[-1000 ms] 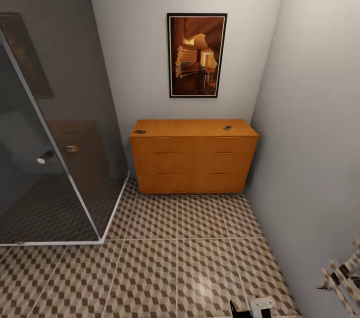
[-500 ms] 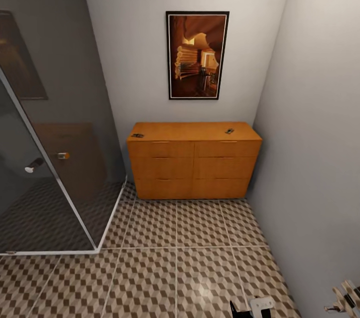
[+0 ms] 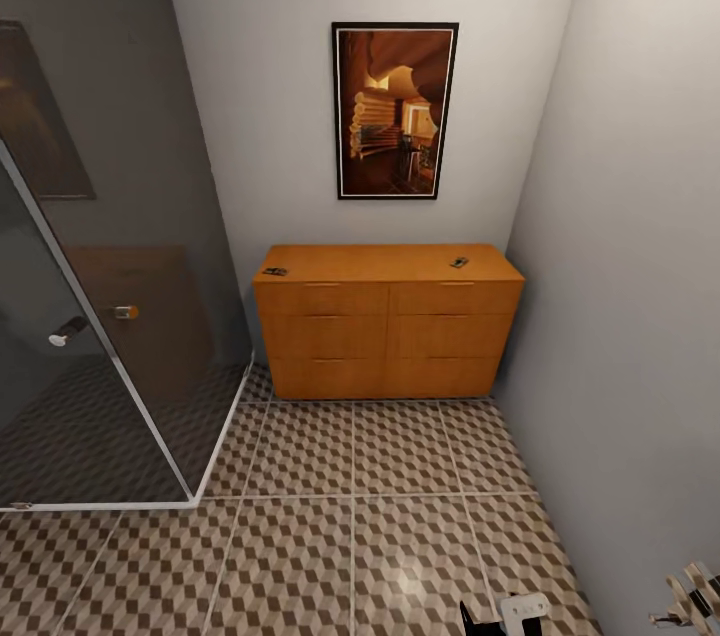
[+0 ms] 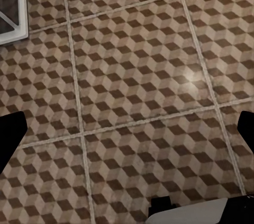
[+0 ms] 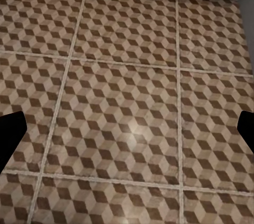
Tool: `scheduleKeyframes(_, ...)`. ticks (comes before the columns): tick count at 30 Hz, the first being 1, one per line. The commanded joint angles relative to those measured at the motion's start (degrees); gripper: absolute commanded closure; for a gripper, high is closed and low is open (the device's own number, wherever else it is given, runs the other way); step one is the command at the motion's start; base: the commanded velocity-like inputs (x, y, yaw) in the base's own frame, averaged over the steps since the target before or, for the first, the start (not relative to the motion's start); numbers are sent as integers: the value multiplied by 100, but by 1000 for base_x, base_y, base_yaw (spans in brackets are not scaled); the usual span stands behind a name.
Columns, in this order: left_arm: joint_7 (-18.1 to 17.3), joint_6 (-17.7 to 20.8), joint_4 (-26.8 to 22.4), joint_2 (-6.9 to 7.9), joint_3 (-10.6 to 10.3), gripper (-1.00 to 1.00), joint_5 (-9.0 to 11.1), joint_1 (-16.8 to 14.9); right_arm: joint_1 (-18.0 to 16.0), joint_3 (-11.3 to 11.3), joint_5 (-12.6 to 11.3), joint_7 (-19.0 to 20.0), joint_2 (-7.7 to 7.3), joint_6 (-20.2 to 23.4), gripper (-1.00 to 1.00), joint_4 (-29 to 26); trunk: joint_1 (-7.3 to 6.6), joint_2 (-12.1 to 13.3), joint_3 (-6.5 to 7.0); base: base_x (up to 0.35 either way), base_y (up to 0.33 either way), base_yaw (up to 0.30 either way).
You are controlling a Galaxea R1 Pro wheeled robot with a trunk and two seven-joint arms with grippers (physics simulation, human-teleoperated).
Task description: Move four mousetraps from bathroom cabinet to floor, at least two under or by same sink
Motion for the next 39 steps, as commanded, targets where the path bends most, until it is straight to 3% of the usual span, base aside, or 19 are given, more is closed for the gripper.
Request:
scheduleKeyframes(1, 15, -29, 18, -4, -50, -100, 32, -7, -5, 21, 0, 2, -2, -17, -100, 5, 3, -12, -12, 0, 0, 0)
scheduleKeyframes(39, 15, -29, 18, -15, -50, -100, 32, 29, -6, 21, 0, 1, -1, -17, -100, 5, 3, -12, -12, 0, 0, 25)
